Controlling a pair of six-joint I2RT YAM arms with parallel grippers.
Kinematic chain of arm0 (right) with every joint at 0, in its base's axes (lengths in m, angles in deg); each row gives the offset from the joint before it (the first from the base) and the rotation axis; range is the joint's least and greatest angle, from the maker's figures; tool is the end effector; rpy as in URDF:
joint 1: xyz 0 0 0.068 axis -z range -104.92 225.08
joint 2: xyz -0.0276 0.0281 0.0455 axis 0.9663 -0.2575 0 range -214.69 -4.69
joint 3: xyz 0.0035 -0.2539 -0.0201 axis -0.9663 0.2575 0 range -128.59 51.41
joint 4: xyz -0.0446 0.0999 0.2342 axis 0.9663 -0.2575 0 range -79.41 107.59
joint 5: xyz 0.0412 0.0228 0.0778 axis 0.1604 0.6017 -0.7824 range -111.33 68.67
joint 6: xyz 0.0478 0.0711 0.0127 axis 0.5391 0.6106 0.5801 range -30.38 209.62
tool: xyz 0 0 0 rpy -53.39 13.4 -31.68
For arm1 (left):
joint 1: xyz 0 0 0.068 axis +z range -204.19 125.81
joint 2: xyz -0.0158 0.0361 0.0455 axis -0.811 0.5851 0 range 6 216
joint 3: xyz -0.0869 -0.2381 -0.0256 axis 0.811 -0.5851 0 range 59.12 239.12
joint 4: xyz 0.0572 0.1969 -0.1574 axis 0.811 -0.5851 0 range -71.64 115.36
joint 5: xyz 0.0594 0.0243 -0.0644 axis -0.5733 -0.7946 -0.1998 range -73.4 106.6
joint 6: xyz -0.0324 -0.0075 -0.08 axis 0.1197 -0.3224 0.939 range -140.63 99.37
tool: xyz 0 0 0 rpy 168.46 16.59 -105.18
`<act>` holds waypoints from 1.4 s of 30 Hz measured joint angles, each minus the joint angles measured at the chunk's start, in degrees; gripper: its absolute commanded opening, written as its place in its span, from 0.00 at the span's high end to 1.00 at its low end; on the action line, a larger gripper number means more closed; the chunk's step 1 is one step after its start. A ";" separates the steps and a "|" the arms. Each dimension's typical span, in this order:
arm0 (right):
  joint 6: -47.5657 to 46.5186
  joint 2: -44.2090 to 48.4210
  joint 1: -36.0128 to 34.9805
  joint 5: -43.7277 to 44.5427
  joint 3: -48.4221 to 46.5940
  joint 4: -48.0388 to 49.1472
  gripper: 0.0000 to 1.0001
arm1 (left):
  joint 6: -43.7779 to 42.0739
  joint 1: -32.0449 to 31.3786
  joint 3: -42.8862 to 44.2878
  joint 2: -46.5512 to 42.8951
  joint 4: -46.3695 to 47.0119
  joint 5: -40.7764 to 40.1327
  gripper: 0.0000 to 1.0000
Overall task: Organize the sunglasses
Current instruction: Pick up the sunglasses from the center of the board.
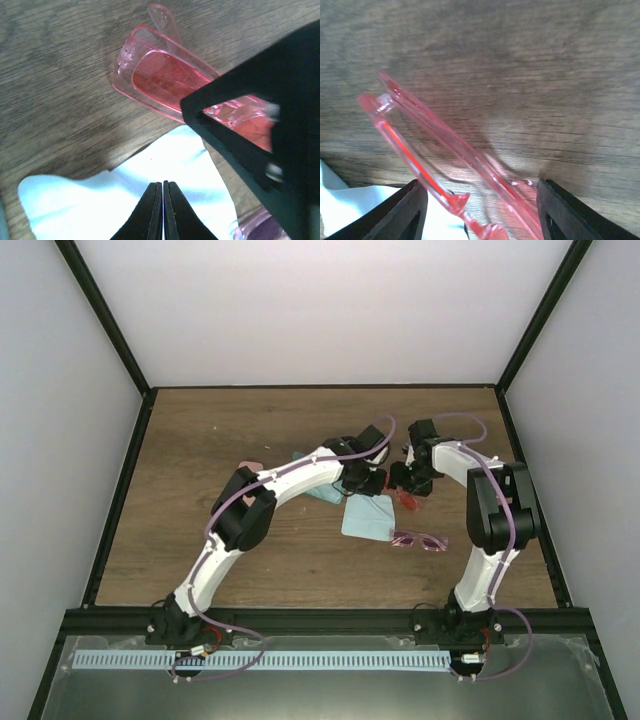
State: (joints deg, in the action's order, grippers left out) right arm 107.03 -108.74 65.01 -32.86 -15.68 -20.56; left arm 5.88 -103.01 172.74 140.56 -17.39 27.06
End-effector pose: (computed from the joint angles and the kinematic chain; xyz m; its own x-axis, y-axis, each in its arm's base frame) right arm 0.3392 0.0758 0.1100 -0.9743 0.1247 -0.1874 0.0730 0.9625 0.2612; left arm 0.3224 -0.3897 0.1241 -0.8822 0.3418 -0.3240 0.4463 0.8264 -0.3434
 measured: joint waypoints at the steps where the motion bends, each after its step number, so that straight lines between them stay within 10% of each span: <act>1: -0.07 -0.70 0.00 -0.24 -0.04 0.11 0.40 | -0.04 -0.11 -0.50 -0.85 -0.15 -0.37 0.96; 16: -0.83 -1.97 -0.11 -2.29 -0.15 0.07 0.87 | 0.52 -0.35 -1.60 -5.49 -0.17 -1.20 0.96; 42: 2.25 4.31 -0.15 -0.85 -3.76 -2.34 0.87 | 1.81 1.51 2.45 -10.54 0.28 -1.70 0.96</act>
State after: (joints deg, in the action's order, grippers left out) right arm 109.28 -104.44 64.86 -33.71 -19.44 -22.90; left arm 7.69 -101.50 175.19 130.02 -17.10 25.36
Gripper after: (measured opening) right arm 0.132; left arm 0.043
